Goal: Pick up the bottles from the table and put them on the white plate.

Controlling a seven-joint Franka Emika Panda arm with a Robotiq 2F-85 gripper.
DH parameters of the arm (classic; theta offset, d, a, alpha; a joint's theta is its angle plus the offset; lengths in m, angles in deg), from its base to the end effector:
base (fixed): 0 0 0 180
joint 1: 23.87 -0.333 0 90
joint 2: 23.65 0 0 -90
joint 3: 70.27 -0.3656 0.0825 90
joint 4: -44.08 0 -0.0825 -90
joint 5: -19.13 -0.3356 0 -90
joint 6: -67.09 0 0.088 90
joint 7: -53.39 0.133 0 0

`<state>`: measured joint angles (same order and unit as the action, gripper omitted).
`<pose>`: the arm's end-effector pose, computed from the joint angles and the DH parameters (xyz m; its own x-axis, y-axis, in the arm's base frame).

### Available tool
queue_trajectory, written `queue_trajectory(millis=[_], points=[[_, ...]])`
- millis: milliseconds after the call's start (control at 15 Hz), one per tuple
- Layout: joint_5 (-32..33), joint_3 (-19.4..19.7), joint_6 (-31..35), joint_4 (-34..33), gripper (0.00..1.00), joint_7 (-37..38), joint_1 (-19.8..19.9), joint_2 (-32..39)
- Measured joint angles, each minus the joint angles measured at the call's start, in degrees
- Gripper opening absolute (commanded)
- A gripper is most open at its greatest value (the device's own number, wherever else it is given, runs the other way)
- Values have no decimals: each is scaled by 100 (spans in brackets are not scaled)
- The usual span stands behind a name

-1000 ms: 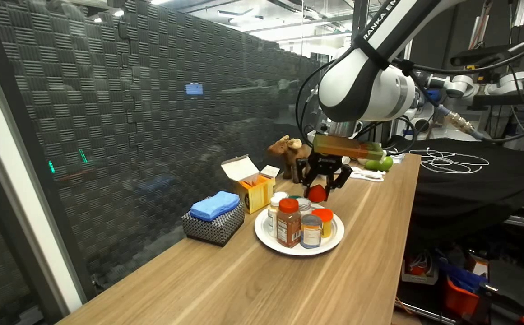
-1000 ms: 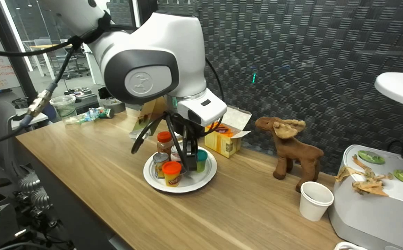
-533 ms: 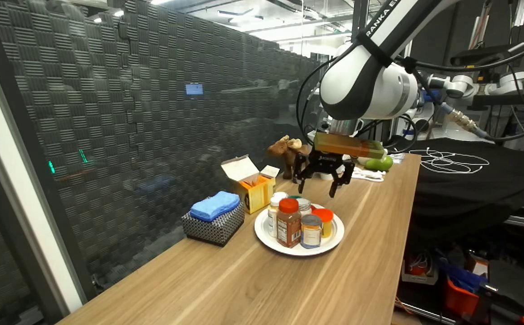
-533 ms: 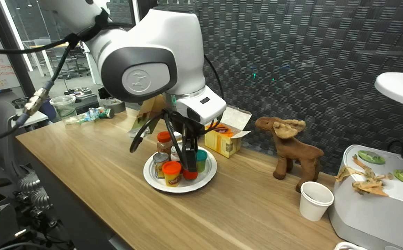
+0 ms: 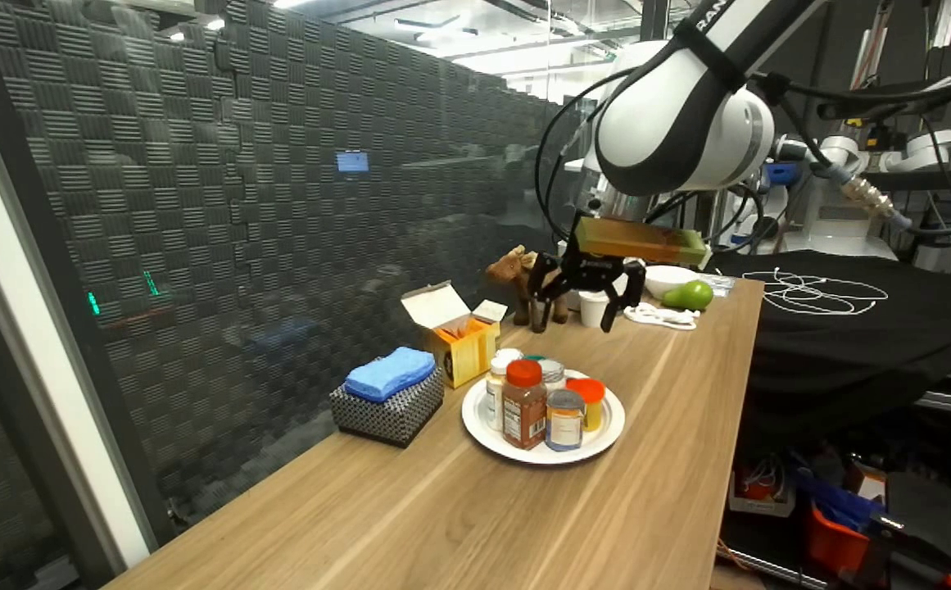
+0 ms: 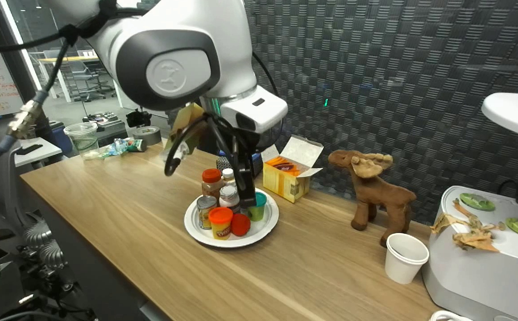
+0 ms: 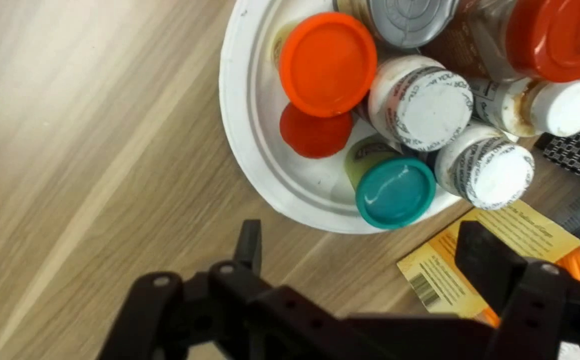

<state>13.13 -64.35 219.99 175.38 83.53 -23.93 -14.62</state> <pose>0.5285 -0.0549 0.3652 0.7380 -0.6550 0.1620 -0.6371 -0.7555 -0.1527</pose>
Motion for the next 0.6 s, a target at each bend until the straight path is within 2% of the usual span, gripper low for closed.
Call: queue_trajectory(millis=[200,600], points=[[794,-25,-872,-21,100,-93,-72,-733],[472,-602,-3346,-241,100,-1466,-213,-2390]])
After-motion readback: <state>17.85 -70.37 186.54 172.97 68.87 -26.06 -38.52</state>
